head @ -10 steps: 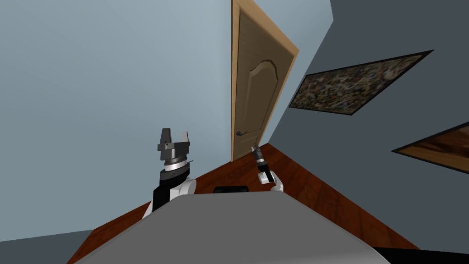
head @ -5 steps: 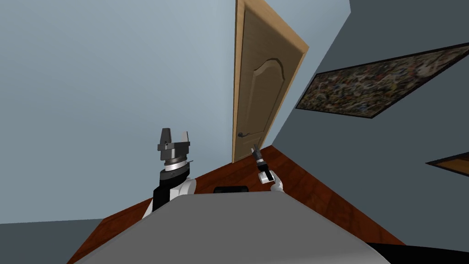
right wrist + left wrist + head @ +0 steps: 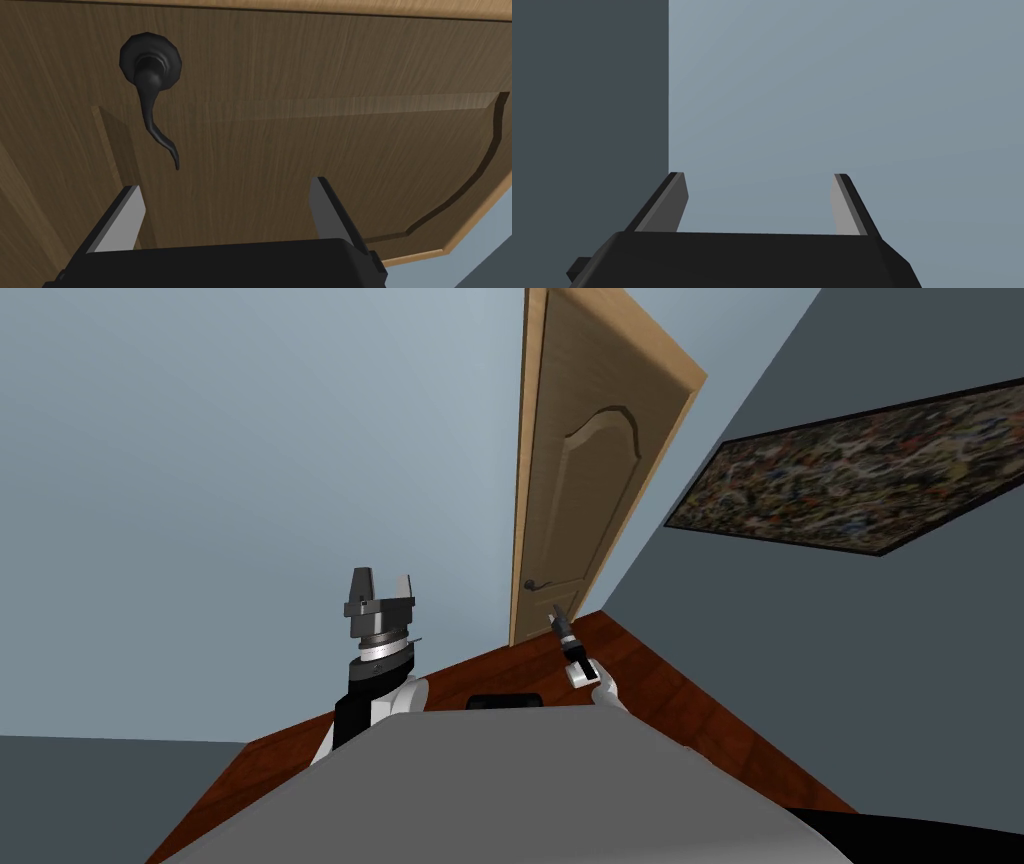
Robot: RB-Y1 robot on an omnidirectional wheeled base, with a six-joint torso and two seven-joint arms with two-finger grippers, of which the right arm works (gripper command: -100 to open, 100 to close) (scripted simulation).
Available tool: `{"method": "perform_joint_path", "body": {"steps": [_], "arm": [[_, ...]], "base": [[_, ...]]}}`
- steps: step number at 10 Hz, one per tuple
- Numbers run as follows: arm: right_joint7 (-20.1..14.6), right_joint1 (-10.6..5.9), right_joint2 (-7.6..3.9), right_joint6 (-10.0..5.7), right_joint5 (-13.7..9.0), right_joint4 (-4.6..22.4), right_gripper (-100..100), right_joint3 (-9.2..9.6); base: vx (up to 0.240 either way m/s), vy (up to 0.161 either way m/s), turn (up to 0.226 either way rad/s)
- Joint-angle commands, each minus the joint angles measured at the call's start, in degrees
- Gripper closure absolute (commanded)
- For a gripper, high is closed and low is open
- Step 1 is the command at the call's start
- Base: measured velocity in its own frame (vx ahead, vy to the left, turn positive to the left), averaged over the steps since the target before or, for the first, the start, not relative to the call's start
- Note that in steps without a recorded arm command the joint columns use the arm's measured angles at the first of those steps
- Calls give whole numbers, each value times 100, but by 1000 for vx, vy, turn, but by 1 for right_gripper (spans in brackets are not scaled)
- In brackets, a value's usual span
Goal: Pull the door open
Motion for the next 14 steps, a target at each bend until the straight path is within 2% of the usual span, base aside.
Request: {"method": "perform_joint_path", "body": {"steps": [1,2,7,13,14], "arm": [[-28,-133,-52,-26,-8,286,-100,39],[-28,-133,-52,-26,-8,302,-100,39],[-126,-495,-214,-117,-33,1106,-100,141],[-216,-827,-362,-199,-55,1840,-100,234],[-221,-848,-372,-204,-57,1888,-100,240]], "base": [[87,-60,99],[57,-44,46],[59,-51,116],[49,-49,90],[52,-54,68]]}}
